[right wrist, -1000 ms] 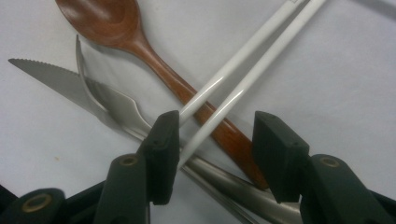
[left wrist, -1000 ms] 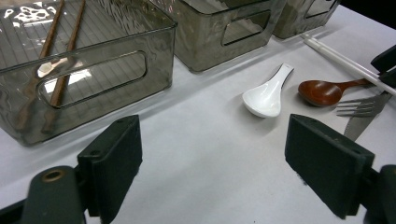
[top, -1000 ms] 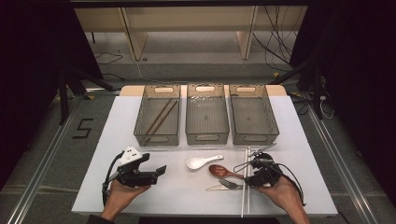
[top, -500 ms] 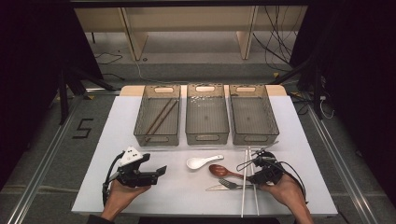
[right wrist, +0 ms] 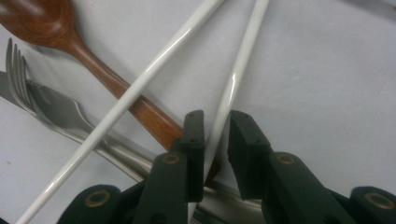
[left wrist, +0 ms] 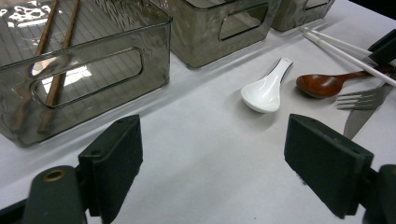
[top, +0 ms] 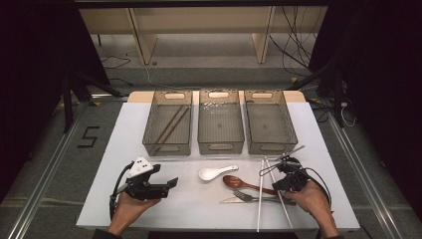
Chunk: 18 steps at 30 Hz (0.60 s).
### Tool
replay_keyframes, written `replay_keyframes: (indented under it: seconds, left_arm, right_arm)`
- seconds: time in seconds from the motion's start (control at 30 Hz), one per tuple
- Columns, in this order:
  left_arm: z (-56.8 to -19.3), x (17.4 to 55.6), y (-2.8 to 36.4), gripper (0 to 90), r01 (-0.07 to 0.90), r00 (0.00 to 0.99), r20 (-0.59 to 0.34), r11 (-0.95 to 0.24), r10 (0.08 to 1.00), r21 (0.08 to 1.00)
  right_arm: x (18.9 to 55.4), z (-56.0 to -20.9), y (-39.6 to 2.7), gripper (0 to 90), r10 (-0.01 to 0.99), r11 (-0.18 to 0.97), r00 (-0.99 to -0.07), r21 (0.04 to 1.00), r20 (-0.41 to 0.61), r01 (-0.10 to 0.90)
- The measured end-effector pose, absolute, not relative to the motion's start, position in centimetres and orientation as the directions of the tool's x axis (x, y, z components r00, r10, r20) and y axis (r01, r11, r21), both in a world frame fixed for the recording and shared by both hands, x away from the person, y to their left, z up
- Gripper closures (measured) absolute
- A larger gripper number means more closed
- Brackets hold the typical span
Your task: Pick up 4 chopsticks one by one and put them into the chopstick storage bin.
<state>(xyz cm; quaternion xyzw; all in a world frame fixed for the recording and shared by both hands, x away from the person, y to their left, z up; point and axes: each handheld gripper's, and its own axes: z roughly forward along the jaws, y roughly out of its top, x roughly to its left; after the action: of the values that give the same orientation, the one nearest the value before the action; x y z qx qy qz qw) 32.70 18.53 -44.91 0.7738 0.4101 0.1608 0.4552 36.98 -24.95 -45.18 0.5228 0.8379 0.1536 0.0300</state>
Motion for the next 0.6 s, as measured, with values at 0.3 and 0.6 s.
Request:
replay_keyframes:
  seconds: [0.3, 0.6]
  left_arm:
    - [-44.9, 32.7, 18.5, 18.9, 0.485, 0.615, -0.123, -0.251, 0.779, 0.838]
    - [-44.8, 32.7, 18.5, 19.0, 0.483, 0.614, -0.117, -0.254, 0.781, 0.838]
  right_arm:
    - [37.5, -45.4, -25.8, 84.4, 0.898, 0.394, -0.431, 0.274, 0.087, 0.877]
    - [37.2, -45.0, -26.0, 85.3, 0.892, 0.402, -0.442, 0.286, 0.092, 0.870]
